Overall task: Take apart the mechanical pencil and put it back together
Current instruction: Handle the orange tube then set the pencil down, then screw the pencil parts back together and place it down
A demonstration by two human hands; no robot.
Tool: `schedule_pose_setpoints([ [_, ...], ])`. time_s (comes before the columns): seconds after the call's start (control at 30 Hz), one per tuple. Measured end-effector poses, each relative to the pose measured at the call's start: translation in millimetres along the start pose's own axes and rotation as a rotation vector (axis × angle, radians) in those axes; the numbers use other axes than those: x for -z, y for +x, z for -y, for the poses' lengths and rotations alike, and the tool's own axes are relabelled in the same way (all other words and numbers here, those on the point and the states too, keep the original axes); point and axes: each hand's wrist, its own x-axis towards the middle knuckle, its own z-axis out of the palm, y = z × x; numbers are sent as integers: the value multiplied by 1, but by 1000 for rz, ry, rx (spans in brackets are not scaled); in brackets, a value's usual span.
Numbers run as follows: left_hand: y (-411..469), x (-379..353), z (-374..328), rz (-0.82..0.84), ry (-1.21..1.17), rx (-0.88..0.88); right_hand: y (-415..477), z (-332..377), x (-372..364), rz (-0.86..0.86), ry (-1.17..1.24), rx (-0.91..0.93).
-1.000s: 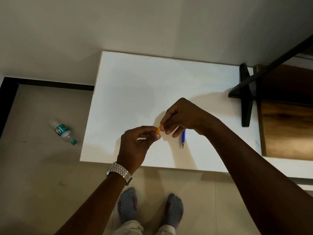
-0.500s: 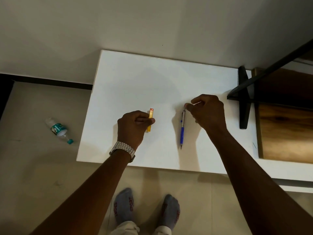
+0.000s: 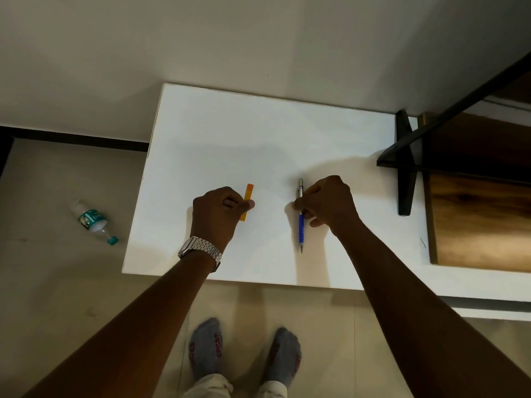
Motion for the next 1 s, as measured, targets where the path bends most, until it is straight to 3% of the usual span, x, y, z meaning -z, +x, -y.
schedule_pose_setpoints([
  [0.17, -20, -4, -22, -39, -98, -66, -6, -11, 6, 112, 280, 9],
  [0.4, -54, -17, -53, 379, -384, 187, -34, 1, 29, 350, 466, 203],
  [0.67, -40, -1, -85, 453, -560, 143, -46, 29, 53, 228, 407, 420],
  [1.0, -30, 7, -110, 424, -600, 7, -58, 50, 68, 193, 570, 562],
])
